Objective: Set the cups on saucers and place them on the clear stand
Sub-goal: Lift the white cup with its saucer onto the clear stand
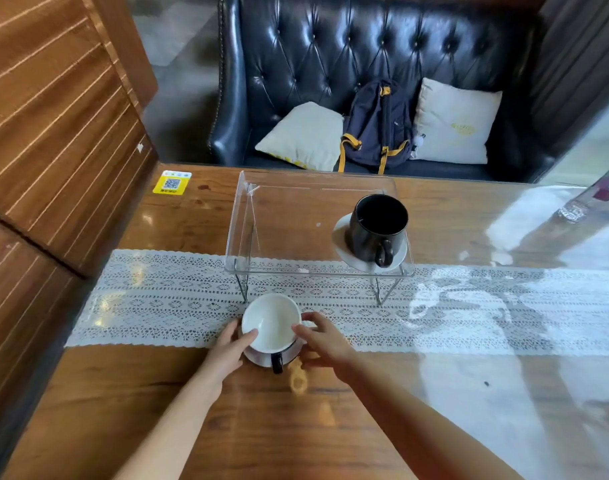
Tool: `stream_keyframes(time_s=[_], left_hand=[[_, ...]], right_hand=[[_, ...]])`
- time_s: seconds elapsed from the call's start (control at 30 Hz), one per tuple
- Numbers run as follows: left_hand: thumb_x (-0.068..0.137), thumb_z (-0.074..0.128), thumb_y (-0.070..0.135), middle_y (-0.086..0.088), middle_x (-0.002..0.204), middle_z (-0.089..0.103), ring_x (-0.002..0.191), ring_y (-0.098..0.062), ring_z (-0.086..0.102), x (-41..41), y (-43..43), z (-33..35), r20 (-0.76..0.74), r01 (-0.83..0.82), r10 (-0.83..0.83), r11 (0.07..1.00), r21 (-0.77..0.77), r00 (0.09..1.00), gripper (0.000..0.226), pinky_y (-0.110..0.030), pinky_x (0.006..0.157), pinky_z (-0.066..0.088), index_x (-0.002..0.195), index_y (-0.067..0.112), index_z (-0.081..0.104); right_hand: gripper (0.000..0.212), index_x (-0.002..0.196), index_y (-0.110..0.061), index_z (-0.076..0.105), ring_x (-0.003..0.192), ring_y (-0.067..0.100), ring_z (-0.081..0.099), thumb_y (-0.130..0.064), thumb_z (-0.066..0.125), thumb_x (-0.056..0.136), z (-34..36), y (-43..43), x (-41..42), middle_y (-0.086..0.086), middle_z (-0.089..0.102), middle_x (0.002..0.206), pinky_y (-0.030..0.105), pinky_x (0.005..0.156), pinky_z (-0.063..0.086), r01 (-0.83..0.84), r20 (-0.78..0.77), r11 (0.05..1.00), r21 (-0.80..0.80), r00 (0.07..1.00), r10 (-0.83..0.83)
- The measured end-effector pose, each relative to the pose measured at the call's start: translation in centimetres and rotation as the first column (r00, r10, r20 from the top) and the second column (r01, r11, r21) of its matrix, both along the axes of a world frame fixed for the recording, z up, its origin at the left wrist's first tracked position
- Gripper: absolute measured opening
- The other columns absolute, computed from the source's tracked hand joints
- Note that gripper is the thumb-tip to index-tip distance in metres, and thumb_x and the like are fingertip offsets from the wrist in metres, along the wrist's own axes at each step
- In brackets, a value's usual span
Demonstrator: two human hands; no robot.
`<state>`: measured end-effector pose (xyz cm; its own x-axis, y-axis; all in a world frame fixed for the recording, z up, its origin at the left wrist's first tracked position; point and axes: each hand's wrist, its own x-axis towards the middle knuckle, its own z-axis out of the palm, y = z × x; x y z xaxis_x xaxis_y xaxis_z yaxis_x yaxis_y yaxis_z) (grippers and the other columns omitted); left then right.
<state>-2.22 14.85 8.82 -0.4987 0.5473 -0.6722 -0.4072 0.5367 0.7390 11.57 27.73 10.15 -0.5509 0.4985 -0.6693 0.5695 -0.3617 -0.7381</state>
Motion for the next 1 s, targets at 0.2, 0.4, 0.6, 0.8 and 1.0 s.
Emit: stream_keyframes(time_s=[0.2,0.4,0.6,0.8,1.0], left_hand=[[0.082,0.066,0.021,-0.002,0.151,0.031,0.134,-0.024,0.035,-0.1,-1.6,-0.3,-0.085,0.14,-0.147,0.987,-0.08,0.985,0.068,-0.042,0.101,0.041,0.141,0.027,0.033],[0.08,0.068,0.03,0.0,0.147,0.035,0.128,-0.017,0.039,1.3,-4.1,1.7,-0.209,0.298,-0.318,0.947,-0.123,0.925,0.069,-0.036,0.101,0.039,0.139,0.031,0.034],[0.08,0.067,0.033,0.028,0.114,0.047,0.091,0.009,0.06,0.3,-2.0,10.3,-0.472,0.288,-0.186,0.945,0.153,0.862,0.047,-0.009,0.064,0.041,0.102,0.065,0.04],[0.083,0.061,0.036,0.031,0.103,0.054,0.099,-0.001,0.059,-3.2,3.4,15.1,-0.61,0.305,-0.144,0.938,0.168,0.779,0.046,-0.028,0.074,0.042,0.126,0.043,0.049],[0.085,0.059,0.032,0.01,0.103,0.061,0.102,-0.017,0.055,-6.2,8.1,13.7,-0.605,0.311,-0.188,0.944,0.105,0.774,0.02,-0.033,0.08,0.044,0.104,0.033,0.06]], right_hand=[[0.045,0.129,-0.01,0.054,0.099,0.031,0.065,-0.02,0.066,0.087,-1.1,-1.5,1.8,0.016,0.064,0.104,0.049,0.097,0.051,0.029,-0.023,0.999,0.015,0.999,-0.028],[0.045,0.125,-0.023,0.057,0.084,0.016,0.07,-0.032,0.069,0.083,0.0,-3.5,4.9,-0.003,0.066,0.095,0.035,0.077,0.057,-0.033,-0.048,0.997,0.067,0.998,0.036],[0.044,0.122,-0.029,0.061,0.088,0.003,0.071,-0.032,0.072,0.08,8.0,-0.3,3.6,-0.013,0.069,0.111,0.02,0.068,0.056,0.039,-0.274,0.935,0.354,0.96,0.064],[0.052,0.137,-0.015,0.05,0.103,0.013,0.068,-0.029,0.063,0.088,12.5,3.9,-0.3,0.008,0.068,0.121,0.036,0.081,0.06,0.086,-0.311,0.838,0.539,0.945,0.103],[0.036,0.127,-0.02,0.058,0.087,0.038,0.07,-0.03,0.054,0.092,11.9,6.4,-3.6,0.025,0.071,0.1,0.057,0.076,0.056,0.041,-0.195,0.784,0.62,0.975,0.104]])
